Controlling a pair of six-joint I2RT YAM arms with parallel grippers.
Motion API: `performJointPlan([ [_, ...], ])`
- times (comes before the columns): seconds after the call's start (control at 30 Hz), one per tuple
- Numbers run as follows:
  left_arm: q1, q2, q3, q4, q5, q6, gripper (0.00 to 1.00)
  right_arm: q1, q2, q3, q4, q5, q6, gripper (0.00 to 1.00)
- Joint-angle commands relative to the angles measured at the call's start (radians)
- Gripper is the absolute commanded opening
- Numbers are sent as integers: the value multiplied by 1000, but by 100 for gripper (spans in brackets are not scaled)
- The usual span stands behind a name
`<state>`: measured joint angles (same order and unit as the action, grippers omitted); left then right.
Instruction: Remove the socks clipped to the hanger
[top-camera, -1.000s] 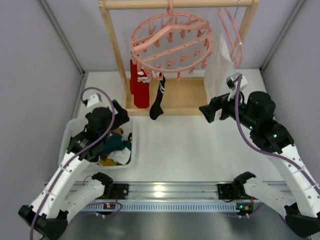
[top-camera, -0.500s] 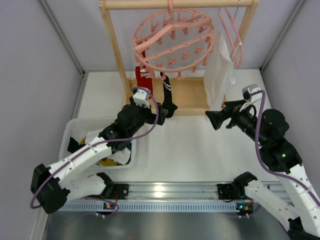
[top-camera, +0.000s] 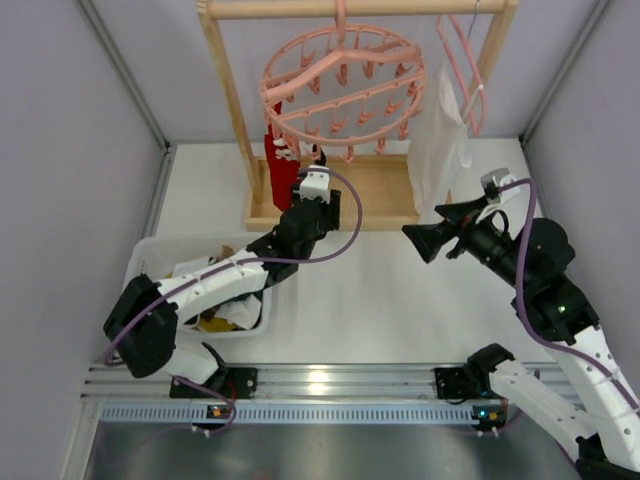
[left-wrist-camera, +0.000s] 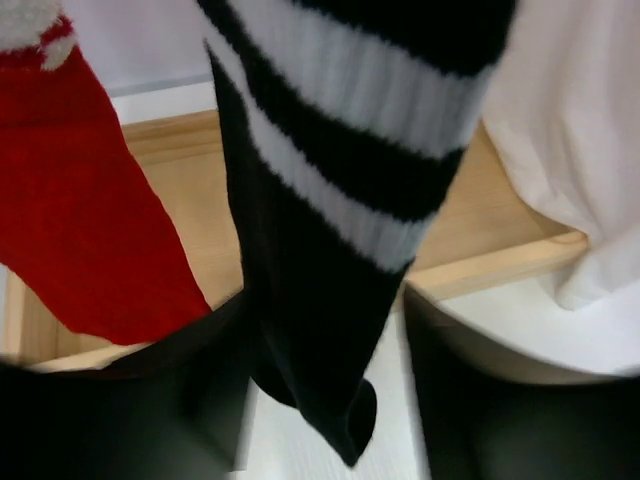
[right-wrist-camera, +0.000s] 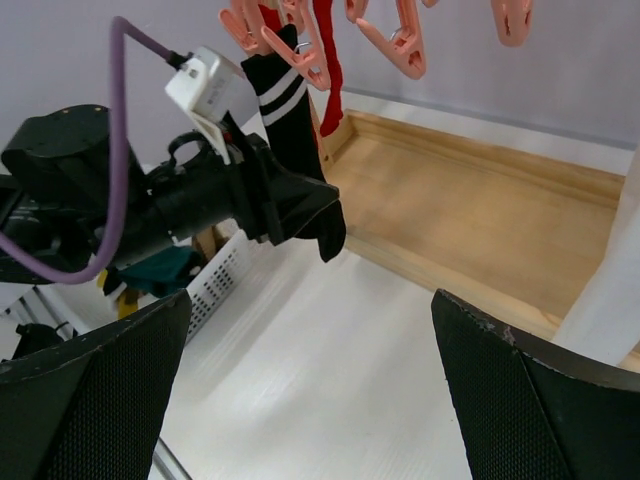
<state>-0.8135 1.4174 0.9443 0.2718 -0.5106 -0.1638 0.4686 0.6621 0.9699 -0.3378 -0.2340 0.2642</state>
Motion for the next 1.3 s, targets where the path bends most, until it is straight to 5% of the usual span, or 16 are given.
performJointPlan([
  [0.0, -1, 52, 53, 121, -100, 24, 51, -12, 1, -7, 92, -47, 24, 99],
  [0.17, -6, 69, 37, 144, -176, -2, 1, -12, 21, 4, 144, -67, 58, 99],
  [0.37, -79, 103, 88, 149, -350, 27, 0, -13, 77, 96, 215, -64, 162, 99],
  [0.5, -159, 152, 171, 147, -491, 82, 0, -13, 201, 300, 108, -45, 136, 99],
  [0.67, -246, 264, 307, 148, -627, 191, 0, 7, 393, 551, -102, 18, 52, 86],
  [0.9, -305, 359, 405, 149, -686, 230, 0, 126, 608, 928, -374, 134, -147, 78],
  [1.27, -371, 436, 505, 147, -709, 294, 0, 315, 803, 1029, -520, 332, -296, 73],
])
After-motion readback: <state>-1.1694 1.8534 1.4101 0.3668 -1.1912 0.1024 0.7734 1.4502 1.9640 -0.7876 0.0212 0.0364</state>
